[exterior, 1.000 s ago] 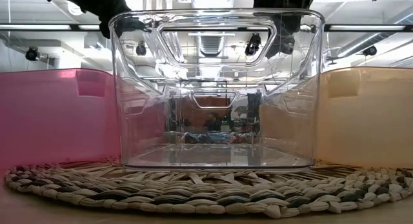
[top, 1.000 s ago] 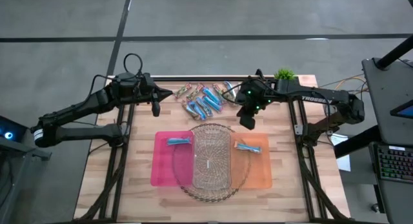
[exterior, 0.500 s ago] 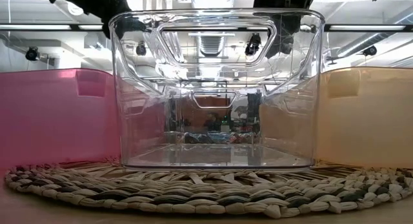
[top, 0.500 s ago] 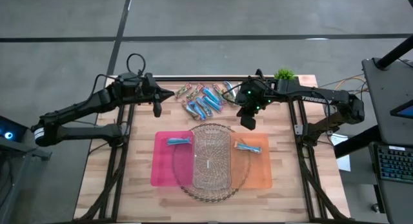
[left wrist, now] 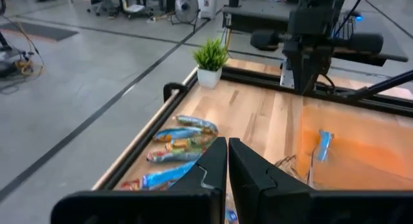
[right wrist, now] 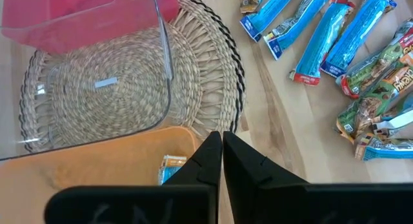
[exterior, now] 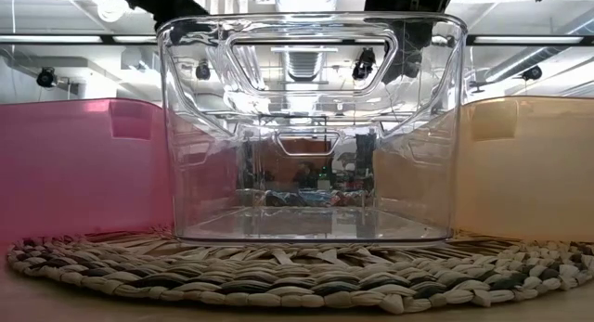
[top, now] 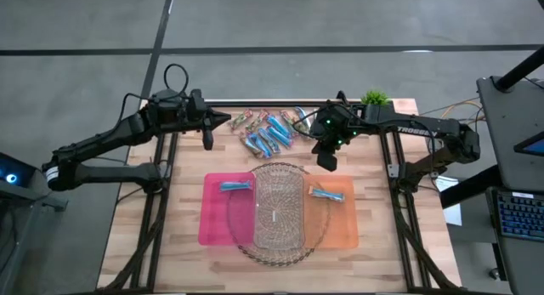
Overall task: Pick and place Granola Bars by type
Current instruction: Put the yellow granola bar into the orange bin
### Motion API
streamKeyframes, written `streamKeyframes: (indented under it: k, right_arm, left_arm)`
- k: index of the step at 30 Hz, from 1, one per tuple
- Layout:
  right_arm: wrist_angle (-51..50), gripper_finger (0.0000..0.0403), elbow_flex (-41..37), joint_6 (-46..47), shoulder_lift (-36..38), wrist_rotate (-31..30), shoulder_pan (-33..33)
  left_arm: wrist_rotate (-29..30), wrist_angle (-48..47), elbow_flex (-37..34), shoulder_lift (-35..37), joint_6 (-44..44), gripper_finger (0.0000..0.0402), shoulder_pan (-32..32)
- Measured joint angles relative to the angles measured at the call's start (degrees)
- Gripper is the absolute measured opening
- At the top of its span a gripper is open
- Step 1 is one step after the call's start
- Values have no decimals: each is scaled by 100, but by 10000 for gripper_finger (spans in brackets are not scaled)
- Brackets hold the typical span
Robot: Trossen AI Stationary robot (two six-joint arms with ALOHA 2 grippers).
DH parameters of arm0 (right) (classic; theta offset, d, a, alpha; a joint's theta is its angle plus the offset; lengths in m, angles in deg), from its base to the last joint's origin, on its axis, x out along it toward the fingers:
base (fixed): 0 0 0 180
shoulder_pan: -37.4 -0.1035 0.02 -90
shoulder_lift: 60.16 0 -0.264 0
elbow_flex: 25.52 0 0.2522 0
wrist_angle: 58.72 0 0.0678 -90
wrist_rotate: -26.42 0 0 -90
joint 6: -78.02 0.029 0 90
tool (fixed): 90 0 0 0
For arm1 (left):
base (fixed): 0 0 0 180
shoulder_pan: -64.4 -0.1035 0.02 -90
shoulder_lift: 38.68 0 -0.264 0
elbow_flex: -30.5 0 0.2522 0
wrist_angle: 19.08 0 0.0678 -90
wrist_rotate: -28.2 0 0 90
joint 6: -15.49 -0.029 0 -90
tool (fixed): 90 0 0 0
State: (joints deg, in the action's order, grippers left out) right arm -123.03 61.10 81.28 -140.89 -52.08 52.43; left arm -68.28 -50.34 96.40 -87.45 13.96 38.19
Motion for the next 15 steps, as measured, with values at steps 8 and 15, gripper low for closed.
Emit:
streamKeyframes:
  k: [8,15]
  right_arm:
    - [5,9,0,136,-2,6,0]
    - [3,8,0,194,-2,35,0]
  left_arm:
    - [-21,-67,321,-376,-330,0,-36]
    - [-289,-789,918,-1023,-825,0,-258]
